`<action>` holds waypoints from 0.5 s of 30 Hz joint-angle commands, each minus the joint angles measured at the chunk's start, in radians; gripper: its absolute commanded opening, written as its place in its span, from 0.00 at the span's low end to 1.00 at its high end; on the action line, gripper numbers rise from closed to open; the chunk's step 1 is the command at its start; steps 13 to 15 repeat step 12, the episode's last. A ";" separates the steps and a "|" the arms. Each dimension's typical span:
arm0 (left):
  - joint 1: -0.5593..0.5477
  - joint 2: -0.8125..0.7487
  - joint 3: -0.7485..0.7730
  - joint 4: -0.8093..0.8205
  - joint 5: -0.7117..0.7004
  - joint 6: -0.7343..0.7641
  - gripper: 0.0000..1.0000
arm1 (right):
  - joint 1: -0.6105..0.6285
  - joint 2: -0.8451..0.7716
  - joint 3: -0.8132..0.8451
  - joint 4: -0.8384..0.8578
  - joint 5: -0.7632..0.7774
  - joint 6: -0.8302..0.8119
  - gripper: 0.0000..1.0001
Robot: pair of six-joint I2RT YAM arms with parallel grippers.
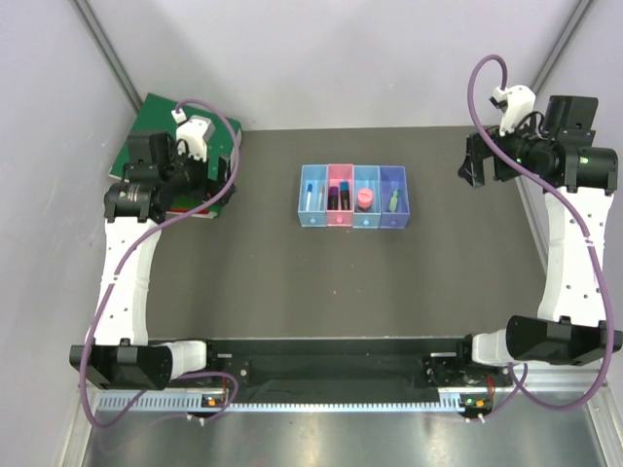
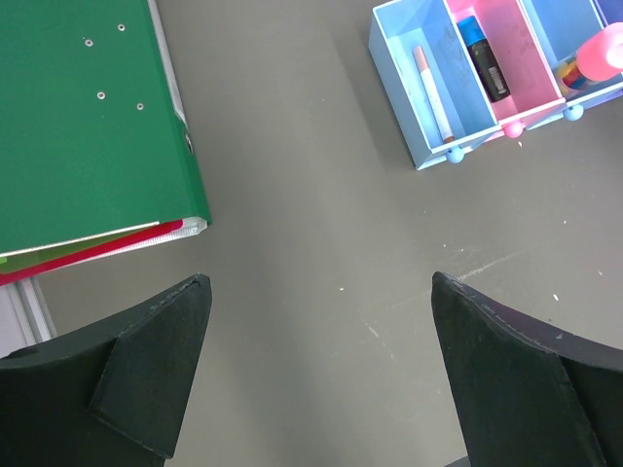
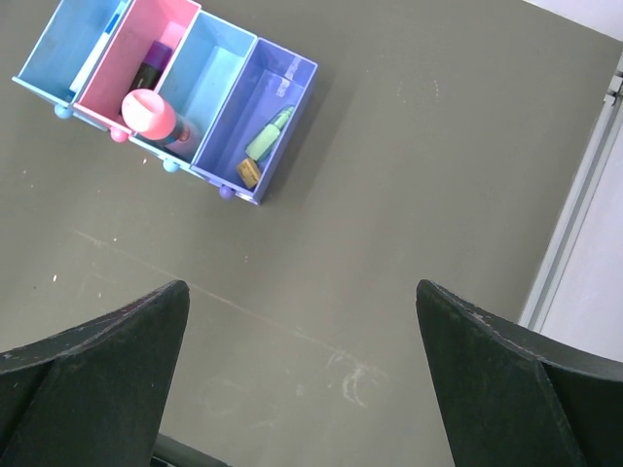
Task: Sort the stationery into containers
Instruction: Reset both arms
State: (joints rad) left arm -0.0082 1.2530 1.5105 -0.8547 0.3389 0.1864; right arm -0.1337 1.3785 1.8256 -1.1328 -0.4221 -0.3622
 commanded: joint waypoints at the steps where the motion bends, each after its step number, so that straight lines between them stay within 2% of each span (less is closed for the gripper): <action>1: 0.001 -0.032 -0.001 0.014 0.000 0.002 0.99 | -0.014 -0.022 0.006 0.038 -0.030 0.011 1.00; 15: 0.001 -0.030 -0.004 0.023 0.000 -0.004 0.99 | -0.014 -0.032 -0.009 0.051 -0.038 0.008 1.00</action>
